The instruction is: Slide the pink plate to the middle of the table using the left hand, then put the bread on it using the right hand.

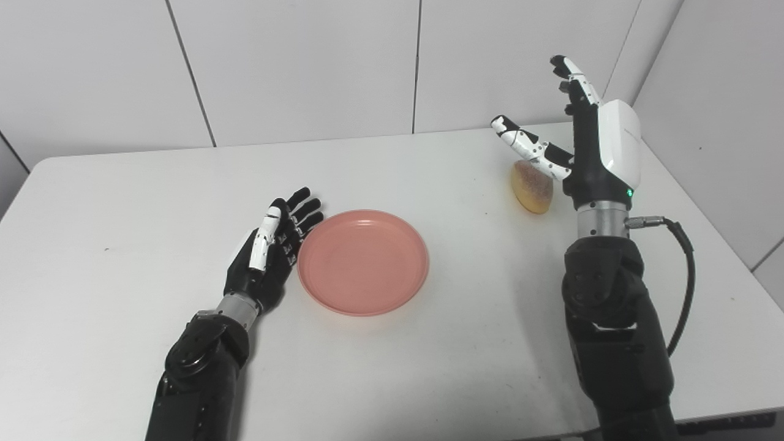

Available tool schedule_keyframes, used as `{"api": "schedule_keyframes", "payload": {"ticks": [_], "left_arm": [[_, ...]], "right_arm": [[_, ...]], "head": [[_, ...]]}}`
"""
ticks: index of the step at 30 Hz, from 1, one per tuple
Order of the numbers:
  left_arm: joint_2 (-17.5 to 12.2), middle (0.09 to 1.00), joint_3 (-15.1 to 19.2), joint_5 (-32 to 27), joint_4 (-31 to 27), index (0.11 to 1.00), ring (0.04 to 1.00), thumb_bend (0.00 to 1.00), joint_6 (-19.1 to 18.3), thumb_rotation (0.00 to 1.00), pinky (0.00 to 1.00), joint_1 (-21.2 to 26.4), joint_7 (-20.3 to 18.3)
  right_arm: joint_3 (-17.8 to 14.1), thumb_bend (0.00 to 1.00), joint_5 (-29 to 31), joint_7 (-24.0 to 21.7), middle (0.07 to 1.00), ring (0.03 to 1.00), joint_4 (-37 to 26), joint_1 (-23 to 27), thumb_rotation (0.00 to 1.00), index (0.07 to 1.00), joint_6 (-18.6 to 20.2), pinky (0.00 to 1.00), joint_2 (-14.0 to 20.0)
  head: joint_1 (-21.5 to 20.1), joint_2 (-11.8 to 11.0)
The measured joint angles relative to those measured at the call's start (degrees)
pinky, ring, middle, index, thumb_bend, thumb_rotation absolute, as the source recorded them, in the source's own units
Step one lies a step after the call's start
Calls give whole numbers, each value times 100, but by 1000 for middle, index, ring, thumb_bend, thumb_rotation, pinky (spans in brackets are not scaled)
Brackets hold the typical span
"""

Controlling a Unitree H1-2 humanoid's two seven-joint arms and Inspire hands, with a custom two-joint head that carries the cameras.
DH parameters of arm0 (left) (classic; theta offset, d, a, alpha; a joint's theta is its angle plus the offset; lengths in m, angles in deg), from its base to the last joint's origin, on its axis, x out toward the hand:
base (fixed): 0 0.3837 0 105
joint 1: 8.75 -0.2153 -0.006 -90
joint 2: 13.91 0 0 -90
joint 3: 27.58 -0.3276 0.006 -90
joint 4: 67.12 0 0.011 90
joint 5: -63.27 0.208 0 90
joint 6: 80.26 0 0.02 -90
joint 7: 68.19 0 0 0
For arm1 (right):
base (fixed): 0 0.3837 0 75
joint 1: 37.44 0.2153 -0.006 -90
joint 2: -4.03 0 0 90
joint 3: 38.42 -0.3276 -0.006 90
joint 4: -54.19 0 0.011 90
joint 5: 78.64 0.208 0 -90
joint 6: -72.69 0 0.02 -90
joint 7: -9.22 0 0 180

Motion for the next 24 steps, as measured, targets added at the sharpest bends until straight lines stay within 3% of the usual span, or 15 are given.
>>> {"api": "schedule_keyframes", "payload": {"ticks": [6,15,24], "left_arm": [[-4,908,13,-2,-23,886,912,309,-1,1000,930,-1,-13],[-35,906,23,-4,-14,885,912,312,0,1000,936,1,-111],[-43,906,26,4,-31,886,911,316,0,1000,933,-1,-111]], "right_arm": [[-9,795,-613,-518,937,848,449,392,596,974,705,673,31],[-241,858,-1359,-1214,973,939,1443,714,638,1000,779,822,-11],[-583,926,-1430,-1205,936,909,2483,1022,648,975,788,782,-20]], "head": [[-53,0],[-141,44],[-123,96]]}}
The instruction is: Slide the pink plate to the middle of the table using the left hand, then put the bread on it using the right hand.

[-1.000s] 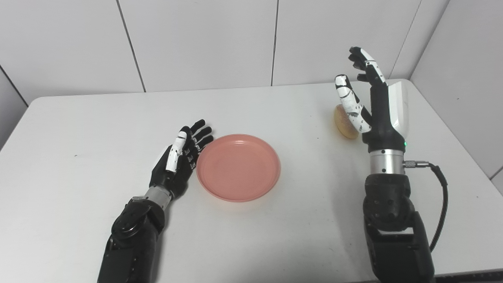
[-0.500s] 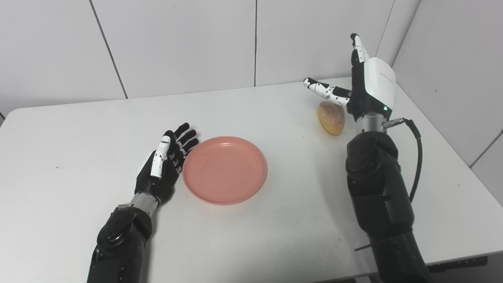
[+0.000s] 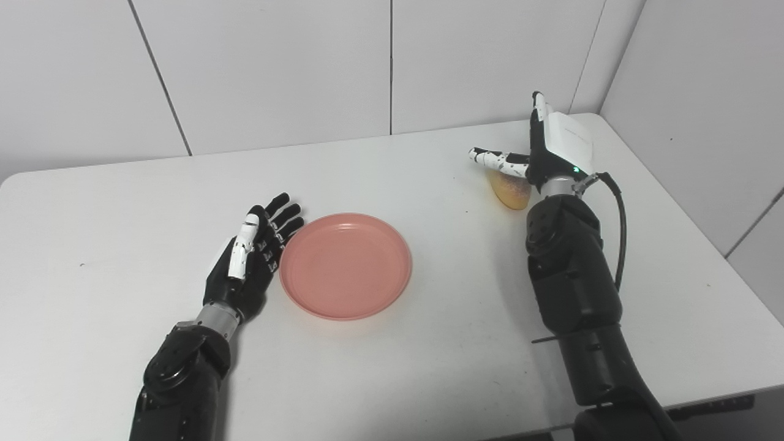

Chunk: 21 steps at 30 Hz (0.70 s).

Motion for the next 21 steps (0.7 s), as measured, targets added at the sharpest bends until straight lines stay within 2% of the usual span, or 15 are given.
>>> {"api": "schedule_keyframes", "payload": {"ticks": [3,11,21], "left_arm": [[0,906,0,2,0,885,911,315,0,1000,933,0,0],[-4,906,-15,25,-19,885,909,316,0,1000,927,-2,3],[-11,906,-15,24,-22,883,910,320,0,1000,928,-4,3]], "right_arm": [[-99,933,-95,-31,934,911,423,159,657,970,3,803,3],[-194,944,-233,-105,923,897,891,331,642,917,3,808,1],[-466,951,-280,-181,902,852,1251,481,642,912,3,721,-11]], "head": [[0,9],[9,62],[9,115]]}}
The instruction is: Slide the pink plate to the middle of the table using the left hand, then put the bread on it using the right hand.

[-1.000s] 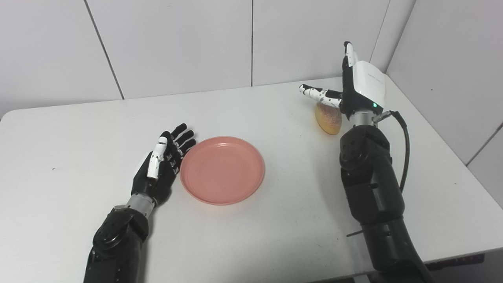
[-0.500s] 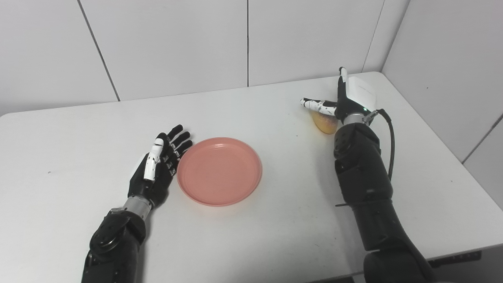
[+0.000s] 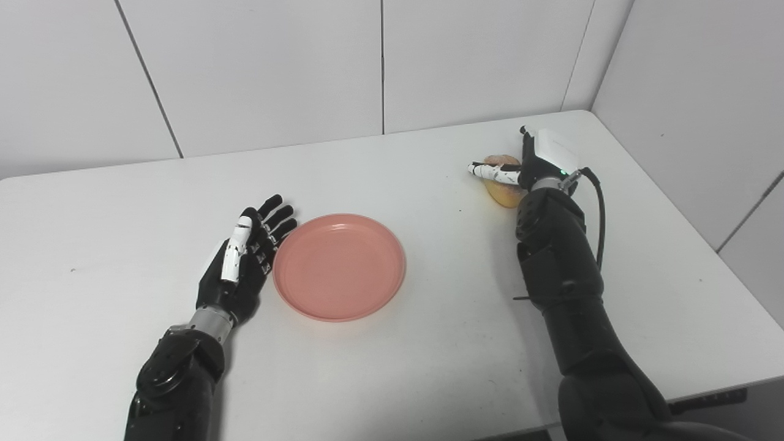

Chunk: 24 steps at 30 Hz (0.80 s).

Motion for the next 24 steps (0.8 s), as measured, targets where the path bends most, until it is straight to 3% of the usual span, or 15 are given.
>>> {"api": "schedule_keyframes", "payload": {"ticks": [7,15,19,24], "left_arm": [[-4,904,-2,-1,-2,882,908,321,0,1000,923,0,0],[-3,906,-6,1,-5,885,909,320,-1,1000,926,-1,0],[-3,902,-16,1,-7,881,904,320,-1,1000,917,-1,0],[-3,901,-26,13,-23,880,903,322,-3,1000,914,-10,7]], "right_arm": [[-69,970,-98,-78,864,820,176,42,593,871,0,714,-64],[192,946,-105,-217,872,844,180,32,525,877,0,746,41],[386,951,-57,-300,747,738,171,-39,466,826,0,596,114],[291,911,-174,-413,718,638,158,-3,360,778,-1,487,123]], "head": [[18,26],[35,44],[44,44],[62,53]]}}
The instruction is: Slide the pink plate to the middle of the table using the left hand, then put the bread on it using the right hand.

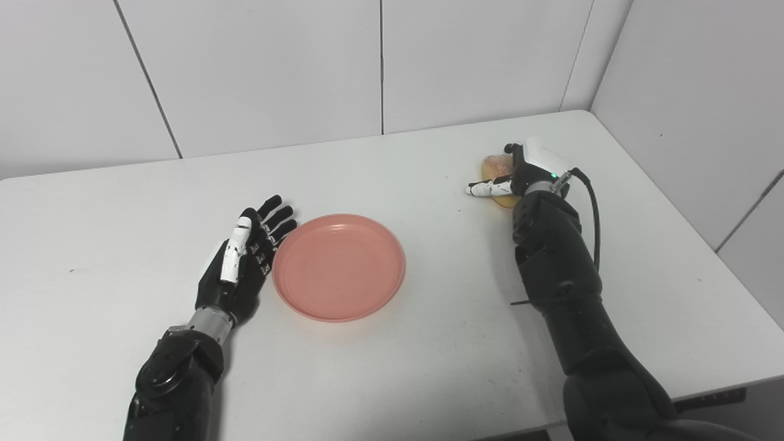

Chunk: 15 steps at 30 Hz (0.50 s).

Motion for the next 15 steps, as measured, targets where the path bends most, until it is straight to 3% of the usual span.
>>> {"api": "schedule_keyframes", "payload": {"ticks": [4,6,8,9,10,11,15], "left_arm": [[1,901,-17,16,-10,881,903,326,-2,1000,914,-4,5],[2,903,-24,35,-17,883,905,321,-5,1000,917,-6,5],[6,901,-26,47,-30,881,904,320,-10,1000,914,-13,9],[9,901,-26,54,-31,881,904,320,-10,1000,914,-13,9],[10,900,-24,56,-31,879,903,321,-10,1000,915,-13,9],[12,899,-21,56,-32,879,902,322,-11,1000,913,-14,9],[34,903,-11,58,-39,884,905,315,-19,1000,917,-15,39]], "right_arm": [[18,878,-74,-95,681,591,-18,18,259,755,0,447,5],[49,867,-119,-170,621,519,-22,22,217,714,0,400,21],[60,835,-166,-262,499,395,-21,41,138,636,0,319,37],[67,833,-154,-335,491,387,-23,48,133,631,0,314,52],[79,649,-147,-372,466,366,-34,48,135,547,0,301,61],[78,585,-127,-406,463,368,-54,48,133,517,0,303,64],[111,514,-1,-434,448,358,-157,26,135,486,1,293,56]], "head": [[0,0],[0,0],[17,0],[18,0],[26,9],[26,9],[53,9]]}}
